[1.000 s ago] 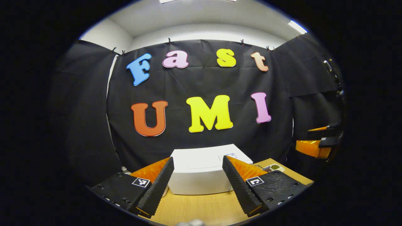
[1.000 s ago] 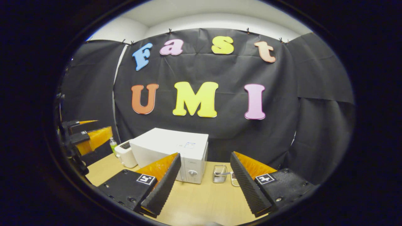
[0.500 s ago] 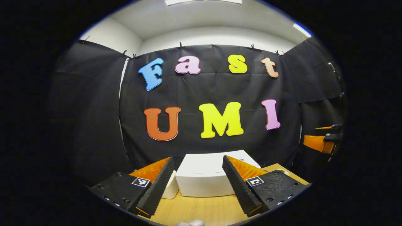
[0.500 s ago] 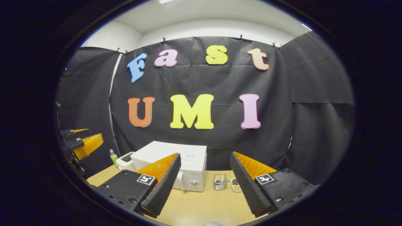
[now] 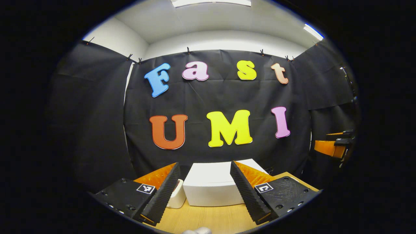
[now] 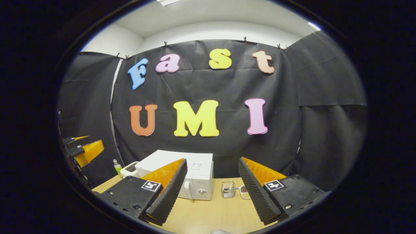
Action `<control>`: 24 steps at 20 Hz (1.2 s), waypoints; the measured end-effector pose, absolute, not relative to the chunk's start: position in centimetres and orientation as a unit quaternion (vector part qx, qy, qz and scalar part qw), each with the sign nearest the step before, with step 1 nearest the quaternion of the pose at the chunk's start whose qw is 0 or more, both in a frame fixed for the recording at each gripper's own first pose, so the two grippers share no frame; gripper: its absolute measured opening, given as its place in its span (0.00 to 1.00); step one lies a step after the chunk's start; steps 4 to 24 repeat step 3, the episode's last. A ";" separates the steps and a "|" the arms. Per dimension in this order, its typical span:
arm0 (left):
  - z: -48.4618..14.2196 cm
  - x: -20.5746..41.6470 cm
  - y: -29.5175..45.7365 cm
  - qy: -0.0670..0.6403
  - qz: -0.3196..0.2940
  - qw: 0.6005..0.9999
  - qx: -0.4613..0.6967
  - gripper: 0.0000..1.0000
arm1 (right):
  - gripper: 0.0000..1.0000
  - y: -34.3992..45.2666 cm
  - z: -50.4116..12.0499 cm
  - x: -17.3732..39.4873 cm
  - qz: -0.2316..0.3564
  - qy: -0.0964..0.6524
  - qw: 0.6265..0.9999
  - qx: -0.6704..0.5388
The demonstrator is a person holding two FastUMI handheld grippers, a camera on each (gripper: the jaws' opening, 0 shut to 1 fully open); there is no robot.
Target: Open the microwave oven with the left hand, put the food in, and close the microwave oven.
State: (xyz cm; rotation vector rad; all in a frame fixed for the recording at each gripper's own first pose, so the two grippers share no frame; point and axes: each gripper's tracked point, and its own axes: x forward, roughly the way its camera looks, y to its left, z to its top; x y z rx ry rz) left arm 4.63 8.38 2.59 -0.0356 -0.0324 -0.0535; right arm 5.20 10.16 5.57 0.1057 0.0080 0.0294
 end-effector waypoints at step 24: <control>2.8 4.5 8.3 -0.018 -0.030 0.999 -0.019 0.95 | 0.92 9.8 5.7 5.2 0.011 0.004 0.998 0.054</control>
